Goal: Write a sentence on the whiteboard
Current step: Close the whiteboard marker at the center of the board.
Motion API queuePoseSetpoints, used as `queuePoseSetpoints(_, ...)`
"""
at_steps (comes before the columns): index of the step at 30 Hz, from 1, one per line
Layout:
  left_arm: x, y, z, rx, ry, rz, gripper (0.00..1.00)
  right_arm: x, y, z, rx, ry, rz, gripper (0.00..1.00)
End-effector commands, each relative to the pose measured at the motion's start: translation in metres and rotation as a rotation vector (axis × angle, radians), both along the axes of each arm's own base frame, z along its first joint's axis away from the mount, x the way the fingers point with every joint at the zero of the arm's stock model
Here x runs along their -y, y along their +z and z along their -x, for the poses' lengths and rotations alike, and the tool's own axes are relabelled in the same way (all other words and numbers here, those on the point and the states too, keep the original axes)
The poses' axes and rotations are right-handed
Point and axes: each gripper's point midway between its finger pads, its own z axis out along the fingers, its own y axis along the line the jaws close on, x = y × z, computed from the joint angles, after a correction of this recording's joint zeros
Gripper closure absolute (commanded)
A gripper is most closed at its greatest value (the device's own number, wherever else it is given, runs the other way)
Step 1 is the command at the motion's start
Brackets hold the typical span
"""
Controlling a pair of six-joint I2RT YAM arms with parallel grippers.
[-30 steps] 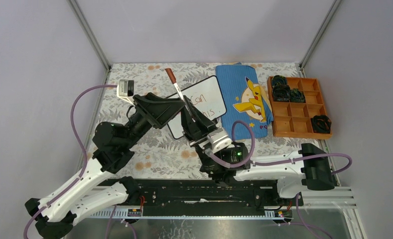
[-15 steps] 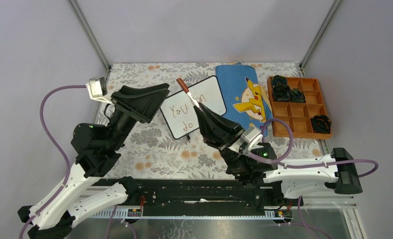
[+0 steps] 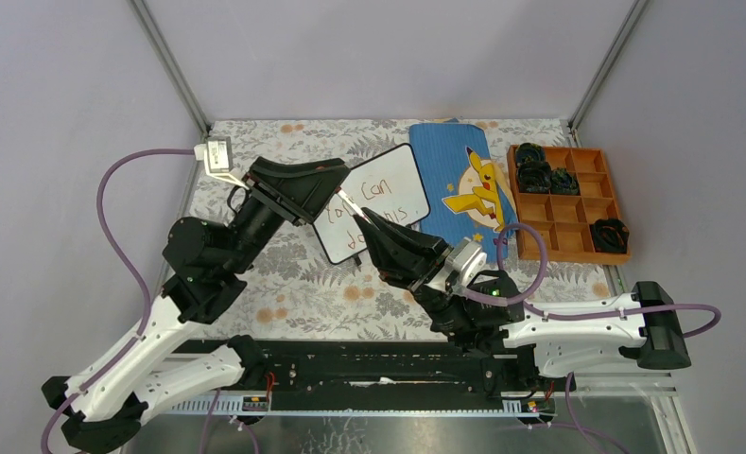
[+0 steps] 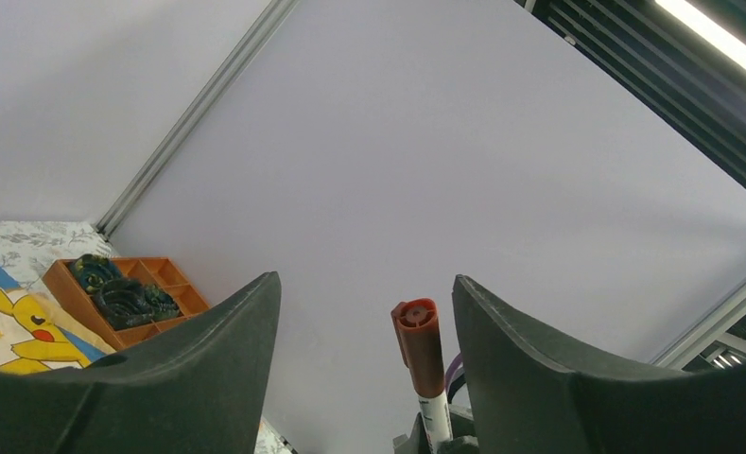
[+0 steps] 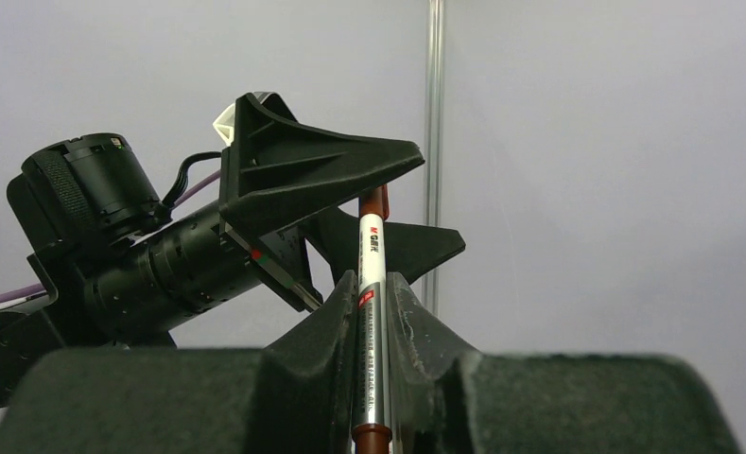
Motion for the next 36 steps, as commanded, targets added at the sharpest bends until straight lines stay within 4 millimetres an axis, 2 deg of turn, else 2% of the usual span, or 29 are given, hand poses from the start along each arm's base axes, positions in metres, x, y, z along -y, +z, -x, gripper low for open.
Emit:
queuePoseSetpoints(1, -0.009, 0.023, 0.011, 0.061, -0.003, 0.042, 0.30, 0.014, 0.017, 0.002, 0.006, 0.015, -0.074, 1.00)
queuePoseSetpoints(11, -0.024, 0.021, 0.011, 0.047, 0.043, 0.073, 0.40, 0.017, 0.017, -0.003, -0.005, -0.018, -0.089, 1.00)
queuePoseSetpoints(24, -0.013, 0.020, 0.015, 0.051, -0.011, 0.063, 0.62, 0.014, 0.017, -0.004, -0.009, -0.026, -0.083, 1.00)
queuePoseSetpoints(28, -0.008, 0.017, 0.015, 0.043, -0.038, 0.067, 0.74, 0.014, 0.017, -0.006, -0.014, -0.036, -0.087, 1.00)
queuePoseSetpoints(32, 0.001, 0.011, 0.018, 0.032, -0.087, 0.060, 1.00, 0.015, 0.017, -0.009, -0.022, -0.055, -0.089, 1.00)
queuePoseSetpoints(36, 0.011, 0.001, 0.018, -0.004, -0.141, 0.054, 1.00, 0.015, 0.018, -0.011, -0.023, -0.071, -0.090, 1.00)
